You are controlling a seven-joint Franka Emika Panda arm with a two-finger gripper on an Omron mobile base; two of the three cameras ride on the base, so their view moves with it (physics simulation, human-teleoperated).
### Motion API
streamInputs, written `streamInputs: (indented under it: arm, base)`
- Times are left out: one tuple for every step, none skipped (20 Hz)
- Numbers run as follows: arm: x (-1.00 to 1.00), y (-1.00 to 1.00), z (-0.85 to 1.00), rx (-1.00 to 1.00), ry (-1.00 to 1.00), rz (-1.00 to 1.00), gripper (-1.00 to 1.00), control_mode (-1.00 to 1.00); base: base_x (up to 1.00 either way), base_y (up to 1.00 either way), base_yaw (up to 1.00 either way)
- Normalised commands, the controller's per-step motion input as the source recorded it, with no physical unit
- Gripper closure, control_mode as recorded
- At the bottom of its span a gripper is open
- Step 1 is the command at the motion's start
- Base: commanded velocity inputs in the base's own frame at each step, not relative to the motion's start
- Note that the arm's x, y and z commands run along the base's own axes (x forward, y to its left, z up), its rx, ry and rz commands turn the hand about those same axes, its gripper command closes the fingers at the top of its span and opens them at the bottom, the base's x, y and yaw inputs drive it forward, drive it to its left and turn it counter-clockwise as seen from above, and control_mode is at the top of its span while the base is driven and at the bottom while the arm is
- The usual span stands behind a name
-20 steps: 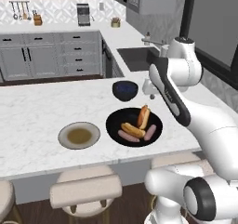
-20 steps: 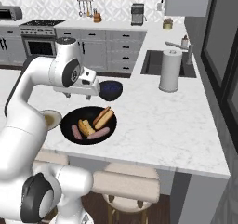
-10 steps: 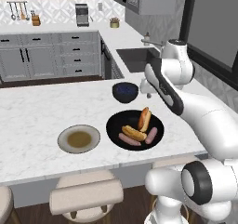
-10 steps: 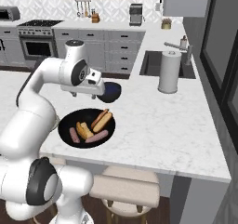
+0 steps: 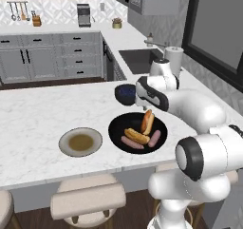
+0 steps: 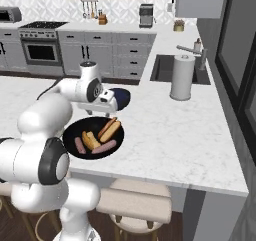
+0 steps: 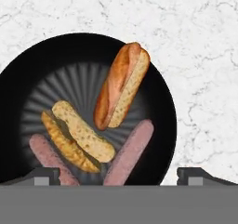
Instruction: Place one bun and one sausage from the bowl on each plate.
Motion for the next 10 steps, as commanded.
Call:
streamInputs:
  arm:
    - [0.30,0.00,-0.73,-0.01,0.08,-0.09,-1.00,-1.00]
    - [0.31,0.00,-0.74,0.00,0.08,-0.09,-1.00,-1.00]
    - [0.29,0.00,-0.70,0.00,0.07,-0.08,-1.00,-1.00]
    - [0.22,0.00,-0.71,0.00,0.05,-0.08,-1.00,-1.00]
    - [0.18,0.00,-0.71,0.00,0.03,-0.09,-1.00,-1.00]
    - [0.11,-0.03,-0.71,0.00,0.01,-0.09,-1.00,-1.00]
    - [0.07,-0.09,-0.69,0.00,0.00,-0.10,-1.00,-1.00]
    - [0.09,-0.07,-0.66,0.00,0.00,-0.11,-1.00,-1.00]
    - [0.09,-0.11,-0.63,0.00,0.00,-0.12,-1.00,-1.00]
    - [0.07,-0.17,-0.62,0.00,0.00,-0.12,-1.00,-1.00]
  base:
    - [0.00,0.00,0.00]
    - [0.00,0.00,0.00]
    - [0.00,0.00,0.00]
    - [0.00,0.00,0.00]
    - [0.00,0.00,0.00]
    - [0.00,0.00,0.00]
    - [0.00,0.00,0.00]
    - [0.00,0.00,0.00]
    - [0.00,0.00,0.00]
    - [0.00,0.00,0.00]
